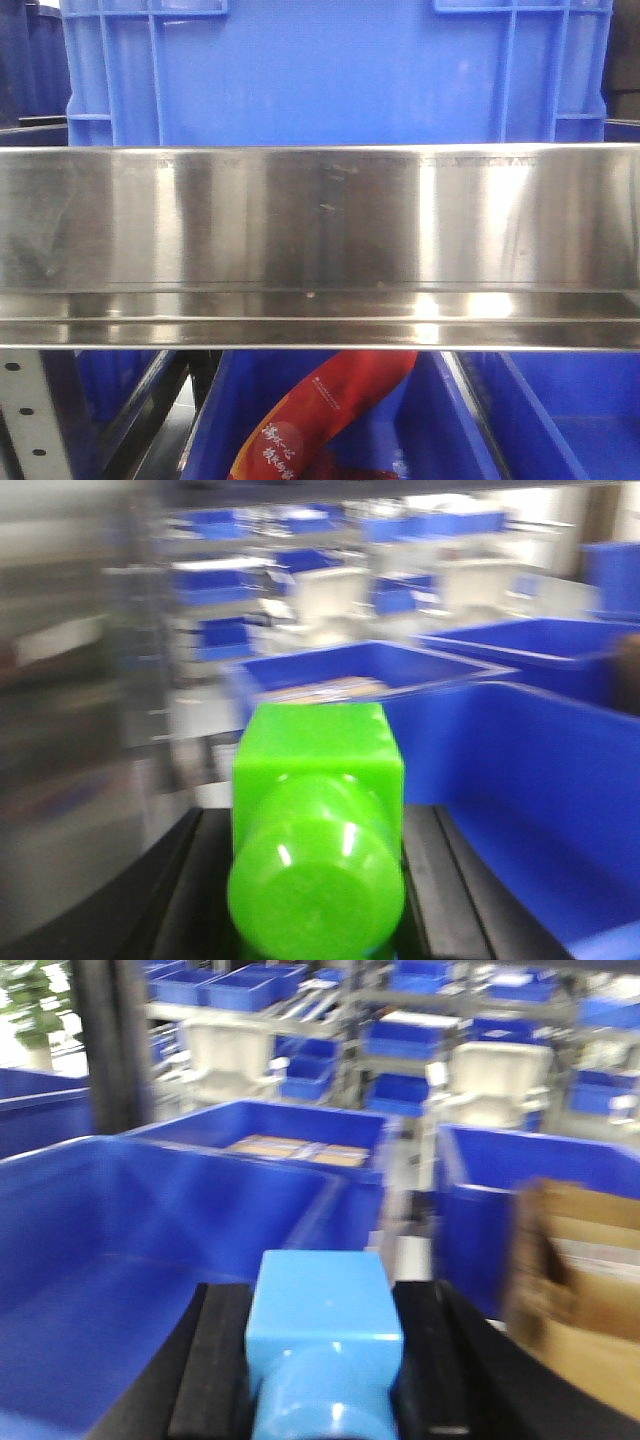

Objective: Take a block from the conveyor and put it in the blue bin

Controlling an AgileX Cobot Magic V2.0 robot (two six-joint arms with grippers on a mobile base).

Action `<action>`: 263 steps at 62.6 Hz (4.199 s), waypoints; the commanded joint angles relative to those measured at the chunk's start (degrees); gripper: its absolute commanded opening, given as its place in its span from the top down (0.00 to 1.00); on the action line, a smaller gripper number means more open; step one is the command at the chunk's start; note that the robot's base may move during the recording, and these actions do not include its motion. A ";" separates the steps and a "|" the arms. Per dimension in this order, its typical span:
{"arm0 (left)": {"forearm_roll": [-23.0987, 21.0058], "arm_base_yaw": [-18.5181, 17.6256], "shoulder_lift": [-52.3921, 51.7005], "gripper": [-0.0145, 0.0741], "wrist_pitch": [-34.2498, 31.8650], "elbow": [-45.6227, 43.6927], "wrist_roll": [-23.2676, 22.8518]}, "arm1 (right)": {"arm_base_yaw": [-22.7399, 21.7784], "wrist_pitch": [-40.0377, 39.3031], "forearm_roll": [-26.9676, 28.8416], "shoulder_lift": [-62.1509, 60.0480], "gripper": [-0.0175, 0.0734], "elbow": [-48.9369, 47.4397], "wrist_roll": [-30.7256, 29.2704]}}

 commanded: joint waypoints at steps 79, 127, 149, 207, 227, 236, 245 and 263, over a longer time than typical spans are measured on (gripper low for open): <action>-5.92 -11.04 28.13 0.48 5.17 -21.69 0.22 | 13.31 -10.02 7.27 25.38 0.42 -12.05 -0.62; -9.33 1.90 4.72 0.96 -1.45 1.94 -0.03 | -1.38 -15.78 7.27 3.74 0.99 8.30 -0.62; -11.09 2.85 -17.69 0.96 -5.87 28.57 -0.03 | -1.38 -17.41 7.27 -17.27 0.99 31.47 -0.62; -11.09 2.85 -34.04 0.96 -5.50 34.74 -0.03 | -1.38 -16.69 7.27 -28.82 0.99 33.77 -0.62; -11.09 2.85 -34.04 0.96 -5.50 34.74 -0.03 | -2.86 -16.54 -4.75 -32.07 0.99 40.73 7.08; -11.09 2.85 -34.04 0.96 -5.50 34.74 -0.03 | -5.30 -16.44 -12.73 -35.99 0.99 45.00 15.19; -11.09 2.85 -34.04 0.96 -5.50 34.74 -0.03 | -7.52 -16.55 -12.73 -40.38 0.99 49.90 15.19; -11.09 2.85 -34.04 0.96 -5.50 34.74 -0.03 | -8.20 -17.36 -13.63 -46.10 0.99 55.17 15.19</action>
